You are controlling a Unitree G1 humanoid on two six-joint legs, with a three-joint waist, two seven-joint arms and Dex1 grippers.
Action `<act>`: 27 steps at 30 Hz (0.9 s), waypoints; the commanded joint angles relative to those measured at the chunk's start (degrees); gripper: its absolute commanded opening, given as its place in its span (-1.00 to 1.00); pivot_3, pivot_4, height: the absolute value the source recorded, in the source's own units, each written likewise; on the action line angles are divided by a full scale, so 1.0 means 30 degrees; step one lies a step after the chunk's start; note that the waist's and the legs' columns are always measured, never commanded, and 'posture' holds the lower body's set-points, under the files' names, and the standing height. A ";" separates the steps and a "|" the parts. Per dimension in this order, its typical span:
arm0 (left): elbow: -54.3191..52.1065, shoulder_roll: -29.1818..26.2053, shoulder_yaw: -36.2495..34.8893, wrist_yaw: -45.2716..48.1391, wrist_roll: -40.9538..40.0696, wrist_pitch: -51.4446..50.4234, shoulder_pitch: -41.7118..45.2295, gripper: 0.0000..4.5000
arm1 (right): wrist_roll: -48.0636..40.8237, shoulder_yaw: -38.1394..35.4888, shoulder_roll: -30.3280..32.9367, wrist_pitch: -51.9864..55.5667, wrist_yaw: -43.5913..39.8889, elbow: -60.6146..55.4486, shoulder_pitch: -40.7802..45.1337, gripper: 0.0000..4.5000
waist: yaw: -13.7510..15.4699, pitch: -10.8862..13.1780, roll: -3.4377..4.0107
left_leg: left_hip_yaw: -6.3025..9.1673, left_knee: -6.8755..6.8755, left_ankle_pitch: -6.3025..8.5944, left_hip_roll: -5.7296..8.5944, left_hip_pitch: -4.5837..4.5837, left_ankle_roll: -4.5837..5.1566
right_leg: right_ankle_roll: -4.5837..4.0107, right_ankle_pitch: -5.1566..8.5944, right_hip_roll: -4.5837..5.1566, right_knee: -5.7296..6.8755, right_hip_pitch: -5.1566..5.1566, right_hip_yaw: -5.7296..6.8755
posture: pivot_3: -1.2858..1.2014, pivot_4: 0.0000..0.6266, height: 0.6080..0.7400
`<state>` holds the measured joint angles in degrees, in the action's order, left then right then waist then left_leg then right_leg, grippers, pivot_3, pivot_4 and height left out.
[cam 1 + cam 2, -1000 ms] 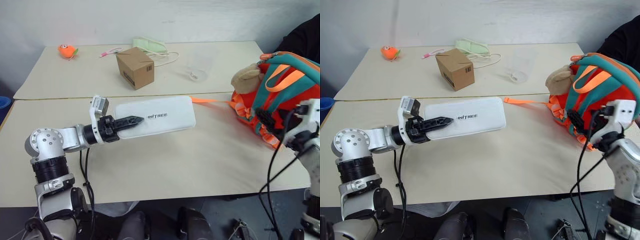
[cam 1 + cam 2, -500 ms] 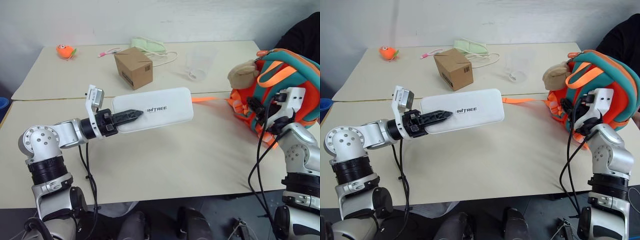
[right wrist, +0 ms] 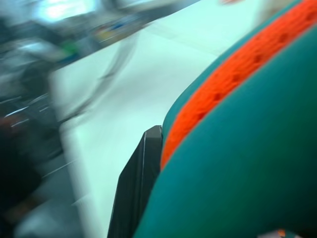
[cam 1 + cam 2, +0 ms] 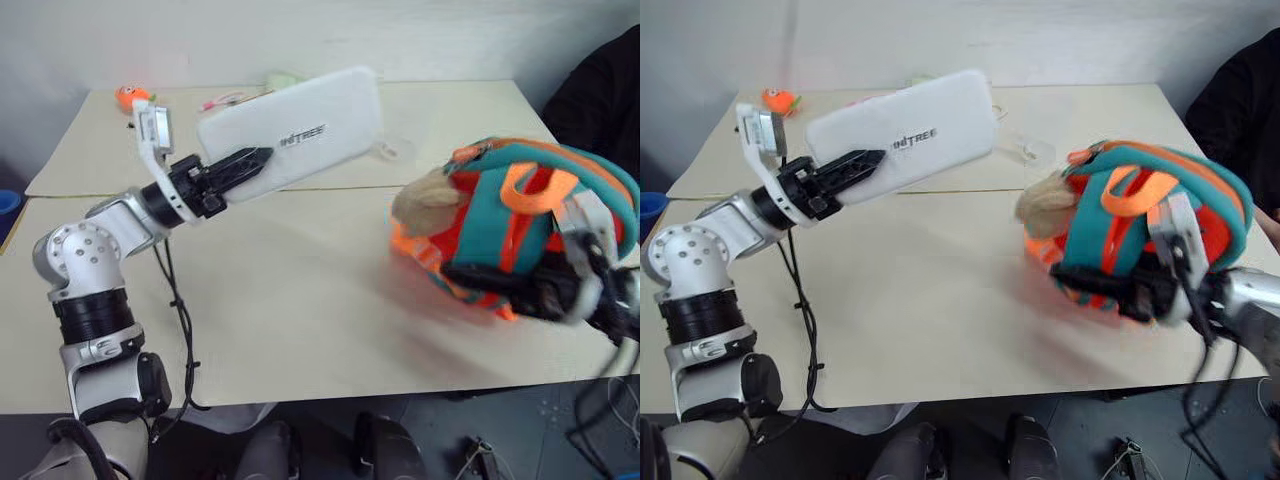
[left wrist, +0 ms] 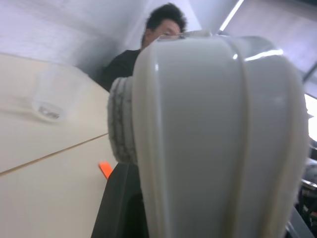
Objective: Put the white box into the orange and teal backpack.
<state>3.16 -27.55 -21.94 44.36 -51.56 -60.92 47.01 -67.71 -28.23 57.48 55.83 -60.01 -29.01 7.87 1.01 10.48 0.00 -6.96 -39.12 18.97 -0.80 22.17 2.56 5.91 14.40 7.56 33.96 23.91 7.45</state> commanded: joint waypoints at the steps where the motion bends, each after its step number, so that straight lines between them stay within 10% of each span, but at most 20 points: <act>1: -0.0927 -0.0238 0.1287 0.1921 0.0037 0.1490 0.0262 -0.47 | -0.3096 -0.2904 0.1442 0.1440 -0.1383 -0.1344 -0.1177 -0.99 | 0.0027 0.0007 -0.0019 | -0.0010 -0.0005 0.0003 -0.0003 -0.0004 0.0006 | 0.0002 -0.0002 0.0004 -0.0007 -0.0003 -0.0007 | 0.03 -0.52 1.00; 27: 0.0570 -0.2204 0.6411 0.8255 0.4350 0.7849 0.0522 -0.47 | -0.0473 -0.3779 0.2276 0.0756 -0.2013 -0.0333 -0.3979 -0.99 | 0.0190 0.0020 -0.0042 | 0.0020 -0.0031 -0.0002 0.0007 -0.0003 0.0035 | 0.0004 -0.0005 0.0035 0.0001 -0.0028 0.0017 | 0.03 -0.52 1.00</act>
<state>5.70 -34.42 -3.35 68.48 -39.77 -39.56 46.99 -68.88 -38.06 62.94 58.56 -64.83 -30.00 -4.01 1.58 10.54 -0.13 -6.90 -39.22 18.96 -0.78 22.16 2.67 5.92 14.38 7.66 33.97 23.83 7.50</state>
